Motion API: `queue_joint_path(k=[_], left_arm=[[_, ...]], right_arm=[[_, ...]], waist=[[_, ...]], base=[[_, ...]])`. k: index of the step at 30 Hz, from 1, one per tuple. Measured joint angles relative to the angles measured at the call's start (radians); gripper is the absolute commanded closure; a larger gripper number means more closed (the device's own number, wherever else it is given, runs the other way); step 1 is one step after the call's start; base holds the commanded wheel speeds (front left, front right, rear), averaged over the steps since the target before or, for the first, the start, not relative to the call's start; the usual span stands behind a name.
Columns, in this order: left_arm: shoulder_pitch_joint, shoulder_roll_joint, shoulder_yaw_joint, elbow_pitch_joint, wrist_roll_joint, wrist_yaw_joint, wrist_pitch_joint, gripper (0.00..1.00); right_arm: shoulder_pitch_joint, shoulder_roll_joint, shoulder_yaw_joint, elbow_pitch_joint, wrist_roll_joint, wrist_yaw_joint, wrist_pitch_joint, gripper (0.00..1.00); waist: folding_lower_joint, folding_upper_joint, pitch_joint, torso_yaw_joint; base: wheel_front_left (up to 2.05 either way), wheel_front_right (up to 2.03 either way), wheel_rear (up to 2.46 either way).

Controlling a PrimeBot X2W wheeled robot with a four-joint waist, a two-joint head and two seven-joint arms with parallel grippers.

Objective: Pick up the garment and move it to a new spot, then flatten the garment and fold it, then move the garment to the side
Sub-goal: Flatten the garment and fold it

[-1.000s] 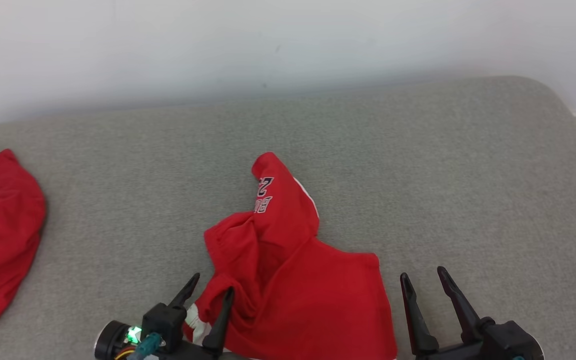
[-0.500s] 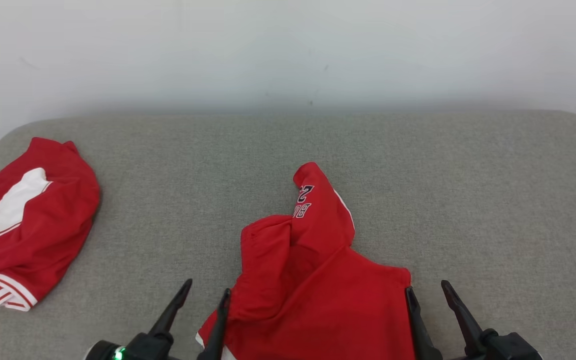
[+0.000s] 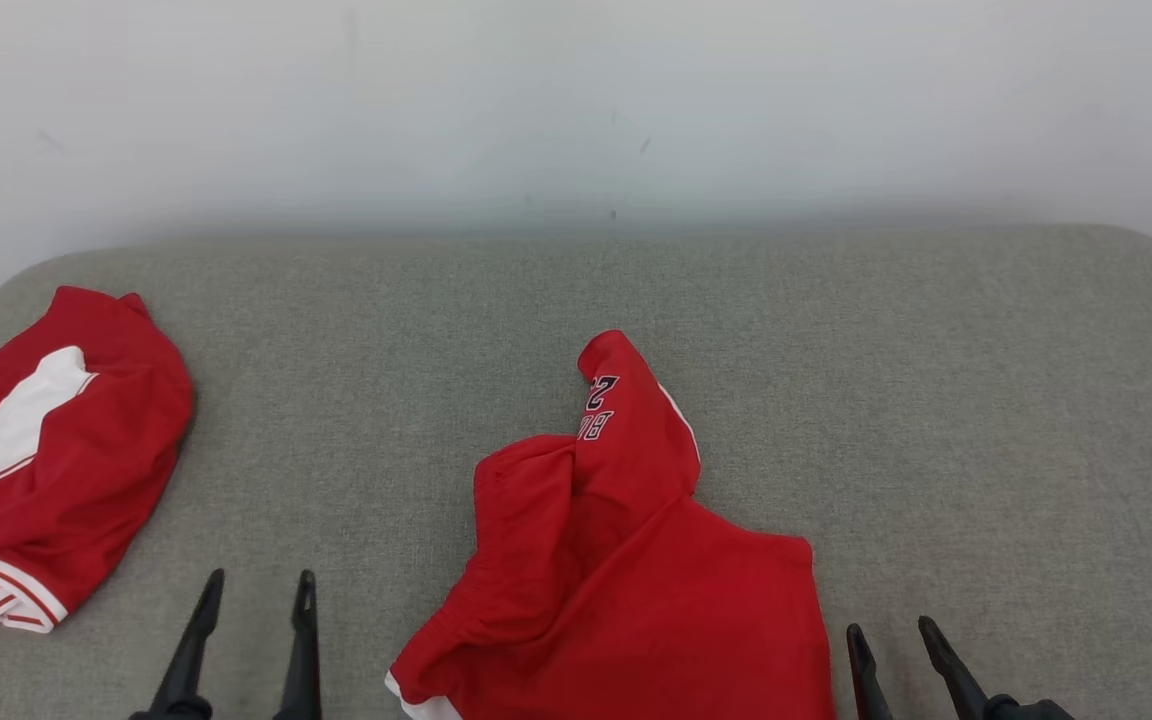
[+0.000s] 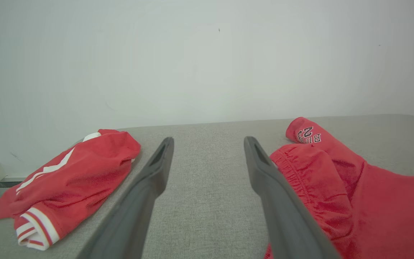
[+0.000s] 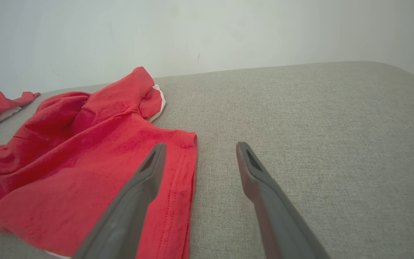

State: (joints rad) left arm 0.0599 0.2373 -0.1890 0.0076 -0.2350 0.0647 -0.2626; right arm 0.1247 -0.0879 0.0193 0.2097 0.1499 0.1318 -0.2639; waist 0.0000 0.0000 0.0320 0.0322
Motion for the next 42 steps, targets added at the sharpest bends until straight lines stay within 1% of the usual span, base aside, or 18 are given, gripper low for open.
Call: queue_joint_path(k=[4,5,8,13,16,21,23,24,25,26,31,36,42], left_arm=[[0.03,-0.022,0.061,0.002,0.022,-0.01,0.0,0.0],[0.04,-0.04,0.082,-0.003,0.039,-0.012,0.0,0.0],[0.042,-0.057,0.107,-0.006,0.061,-0.03,0.0,0.0],[0.042,-0.08,0.124,-0.002,0.087,-0.057,0.0,0.0],[0.032,-0.096,0.135,0.007,0.104,-0.076,0.0,0.0],[0.014,-0.116,0.145,0.028,0.12,-0.108,0.0,0.0],[0.012,-0.126,0.151,0.031,0.123,-0.109,0.0,0.0],[0.012,-0.129,0.156,0.031,0.124,-0.113,0.0,0.0],[0.012,-0.131,0.162,0.031,0.126,-0.115,0.0,0.0],[0.013,-0.133,0.167,0.031,0.127,-0.117,0.0,0.0],[0.013,-0.146,0.182,0.032,0.137,-0.128,0.0,0.0],[-0.002,-0.157,0.185,0.041,0.143,-0.14,0.0,0.0],[-0.023,-0.167,0.176,0.054,0.149,-0.153,0.0,0.0]], right_arm=[[-0.012,-0.003,0.001,0.039,0.001,0.0,0.0,0.0],[-0.036,-0.013,0.009,0.076,0.008,0.0,0.0,0.0],[-0.104,-0.033,0.035,0.137,0.01,0.0,0.0,0.0],[-0.256,-0.071,0.07,0.259,0.022,0.0,0.02,0.0],[-0.33,-0.081,0.082,0.337,0.026,0.0,0.047,0.0],[-0.388,-0.099,0.098,0.463,0.044,0.0,0.076,0.0],[-0.39,-0.103,0.102,0.497,0.052,0.0,0.07,0.0],[-0.39,-0.104,0.108,0.51,0.055,0.0,0.068,0.11],[-0.391,-0.104,0.113,0.52,0.06,0.0,0.061,0.81],[-0.393,-0.104,0.119,0.528,0.062,0.0,0.056,1.0],[-0.436,-0.115,0.14,0.555,0.081,0.0,0.034,1.0],[-0.539,-0.15,0.137,0.579,0.092,0.0,0.021,1.0],[-0.662,-0.193,0.101,0.681,0.111,0.0,0.017,1.0]], waist=[[0.0,0.0,-0.003,-0.001],[0.0,0.0,-0.004,0.0],[0.0,0.0,-0.002,0.006],[0.0,0.0,0.005,0.025],[0.0,0.0,0.011,0.041],[0.0001,0.0,0.02,0.075],[0.0,0.0,0.023,0.089],[0.0,0.0,0.025,0.095],[0.0,0.0,0.027,0.099],[0.0,0.0,0.03,0.101],[0.0,0.0001,0.044,0.103],[0.0001,0.0001,0.059,0.107],[0.0001,0.0001,0.069,0.125]], base=[[0.0,0.0,0.0],[0.0,0.0,0.0],[0.0,0.0,0.0],[0.0,0.0,0.0],[0.0,0.0,0.0],[0.0,0.0,0.0],[0.0,0.0,0.0],[0.0,0.0,0.0],[0.0,0.0,0.0],[0.0,0.0,0.0],[0.0,0.0,0.0],[0.0,0.0,0.0],[0.0,0.0,0.0]])
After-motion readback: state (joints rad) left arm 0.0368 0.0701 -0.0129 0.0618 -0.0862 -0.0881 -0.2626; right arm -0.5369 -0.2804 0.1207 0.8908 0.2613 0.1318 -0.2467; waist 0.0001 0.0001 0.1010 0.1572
